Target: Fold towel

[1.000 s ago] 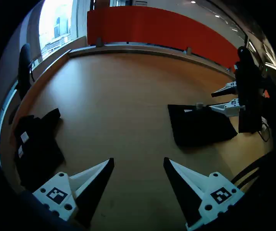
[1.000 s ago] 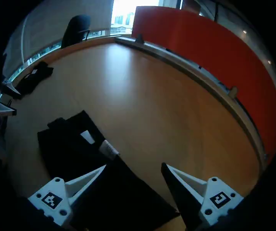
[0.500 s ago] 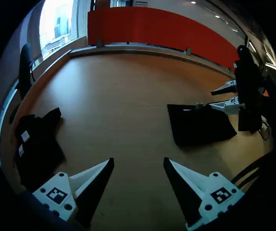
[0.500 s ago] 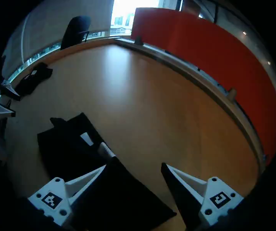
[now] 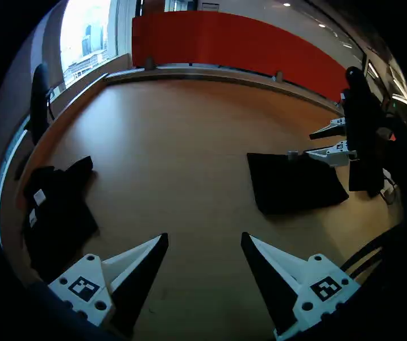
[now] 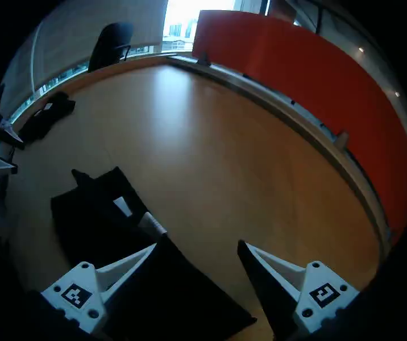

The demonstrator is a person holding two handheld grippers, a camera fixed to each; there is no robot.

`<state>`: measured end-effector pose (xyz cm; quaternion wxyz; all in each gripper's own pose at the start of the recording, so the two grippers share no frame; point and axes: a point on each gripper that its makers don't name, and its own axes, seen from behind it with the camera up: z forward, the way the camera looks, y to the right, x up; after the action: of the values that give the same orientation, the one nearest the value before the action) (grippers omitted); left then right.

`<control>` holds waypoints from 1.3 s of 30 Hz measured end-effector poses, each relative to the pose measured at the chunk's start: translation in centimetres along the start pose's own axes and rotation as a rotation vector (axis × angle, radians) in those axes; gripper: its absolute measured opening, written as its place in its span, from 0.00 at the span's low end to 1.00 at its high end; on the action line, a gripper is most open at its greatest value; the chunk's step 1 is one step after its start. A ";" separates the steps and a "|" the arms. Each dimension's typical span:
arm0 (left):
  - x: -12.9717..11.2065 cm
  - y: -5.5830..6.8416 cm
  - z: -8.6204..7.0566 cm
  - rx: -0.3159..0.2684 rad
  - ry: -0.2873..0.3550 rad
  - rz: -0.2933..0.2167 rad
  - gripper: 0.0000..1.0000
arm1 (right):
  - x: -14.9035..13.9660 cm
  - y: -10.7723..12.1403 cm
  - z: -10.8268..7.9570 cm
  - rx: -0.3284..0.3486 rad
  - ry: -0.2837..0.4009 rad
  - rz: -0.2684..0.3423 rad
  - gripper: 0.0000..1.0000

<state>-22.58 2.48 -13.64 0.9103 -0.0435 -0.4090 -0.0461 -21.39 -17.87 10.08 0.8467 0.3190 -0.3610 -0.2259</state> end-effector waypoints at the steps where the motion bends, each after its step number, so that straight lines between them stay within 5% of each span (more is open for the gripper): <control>1: 0.0 0.0 -0.1 0.001 0.001 -0.002 0.95 | 0.1 0.1 0.1 -0.001 0.000 0.000 1.00; 18: -0.4 -0.1 -0.6 0.007 0.002 -0.002 0.95 | -0.2 -0.6 -1.5 0.005 0.009 0.005 1.00; 39: -0.9 0.6 -0.8 -0.011 -0.002 0.022 0.95 | -8.6 -3.0 -9.0 -0.022 -0.014 0.098 1.00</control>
<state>-22.45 3.01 -14.86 0.9101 -0.0533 -0.4091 -0.0382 -20.52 -11.24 -0.92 0.8576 0.2901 -0.3799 -0.1902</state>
